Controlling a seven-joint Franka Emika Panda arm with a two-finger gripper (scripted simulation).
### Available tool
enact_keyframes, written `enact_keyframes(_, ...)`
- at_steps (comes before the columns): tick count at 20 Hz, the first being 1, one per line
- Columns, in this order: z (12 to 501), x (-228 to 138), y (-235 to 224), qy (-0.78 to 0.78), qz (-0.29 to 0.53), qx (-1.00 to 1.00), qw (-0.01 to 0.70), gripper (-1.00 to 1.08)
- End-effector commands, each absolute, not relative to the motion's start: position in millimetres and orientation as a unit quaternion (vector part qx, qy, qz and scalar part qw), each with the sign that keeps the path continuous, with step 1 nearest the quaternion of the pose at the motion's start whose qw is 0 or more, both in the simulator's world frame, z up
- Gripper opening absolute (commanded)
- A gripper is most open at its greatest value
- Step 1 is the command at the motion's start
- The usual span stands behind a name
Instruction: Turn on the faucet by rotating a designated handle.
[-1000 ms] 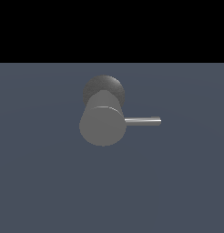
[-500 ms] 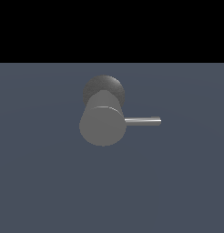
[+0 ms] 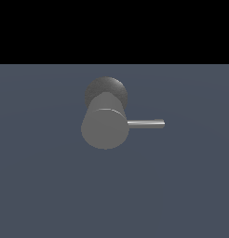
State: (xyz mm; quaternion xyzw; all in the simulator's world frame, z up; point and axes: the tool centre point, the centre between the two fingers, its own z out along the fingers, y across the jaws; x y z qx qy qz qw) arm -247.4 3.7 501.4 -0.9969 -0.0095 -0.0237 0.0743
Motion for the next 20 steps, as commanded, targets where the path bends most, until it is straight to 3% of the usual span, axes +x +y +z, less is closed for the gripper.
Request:
enact_keyframes(1,503.0,-246.6,5.1,-0.012,-0.028,-0.995,0.094,-1.00)
enact_keyframes(9,512.9,-241.8,10.8,-0.021,-0.051,-0.978,0.201,-1.00)
enact_keyframes(20,540.1,-227.0,8.9,-0.024,-0.091,-0.906,0.413,-1.00)
